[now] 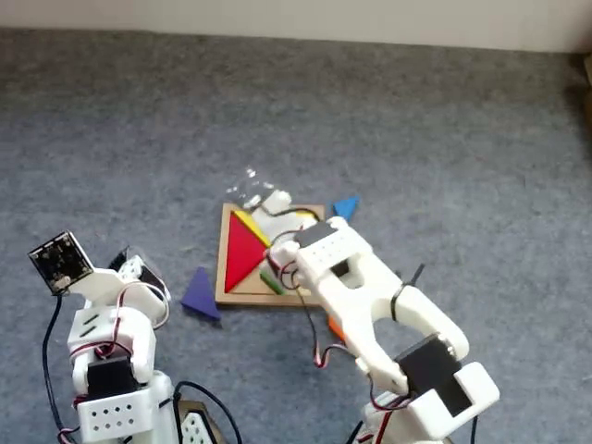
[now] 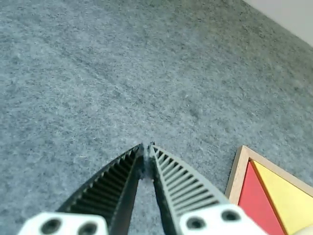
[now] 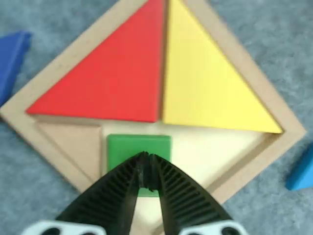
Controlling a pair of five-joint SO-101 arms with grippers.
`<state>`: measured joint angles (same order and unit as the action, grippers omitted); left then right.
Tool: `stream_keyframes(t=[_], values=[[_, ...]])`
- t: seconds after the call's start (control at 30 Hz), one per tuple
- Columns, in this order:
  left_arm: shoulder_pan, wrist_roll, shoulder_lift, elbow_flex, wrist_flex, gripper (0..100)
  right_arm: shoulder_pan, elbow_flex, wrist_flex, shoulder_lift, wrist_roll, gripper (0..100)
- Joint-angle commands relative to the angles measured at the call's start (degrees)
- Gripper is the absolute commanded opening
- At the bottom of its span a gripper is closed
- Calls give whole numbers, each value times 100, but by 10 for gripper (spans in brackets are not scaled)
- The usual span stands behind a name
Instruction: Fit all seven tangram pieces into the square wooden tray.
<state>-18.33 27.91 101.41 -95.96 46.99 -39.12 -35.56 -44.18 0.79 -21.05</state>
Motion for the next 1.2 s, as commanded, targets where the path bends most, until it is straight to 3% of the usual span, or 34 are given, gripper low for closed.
stream_keyframes(t=[0.0,0.37,0.63,0.93,1.17], values=[[-75,-35,286,-110,-123,52,-391,92,-338,-22,44,19],[-75,-35,286,-110,-123,51,-418,321,-690,136,62,19],[-75,-35,286,-110,-123,50,330,470,-954,1314,325,19],[-75,-35,286,-119,-123,50,796,268,-136,286,325,19],[-75,-35,286,-119,-123,50,233,286,-101,-374,360,19]])
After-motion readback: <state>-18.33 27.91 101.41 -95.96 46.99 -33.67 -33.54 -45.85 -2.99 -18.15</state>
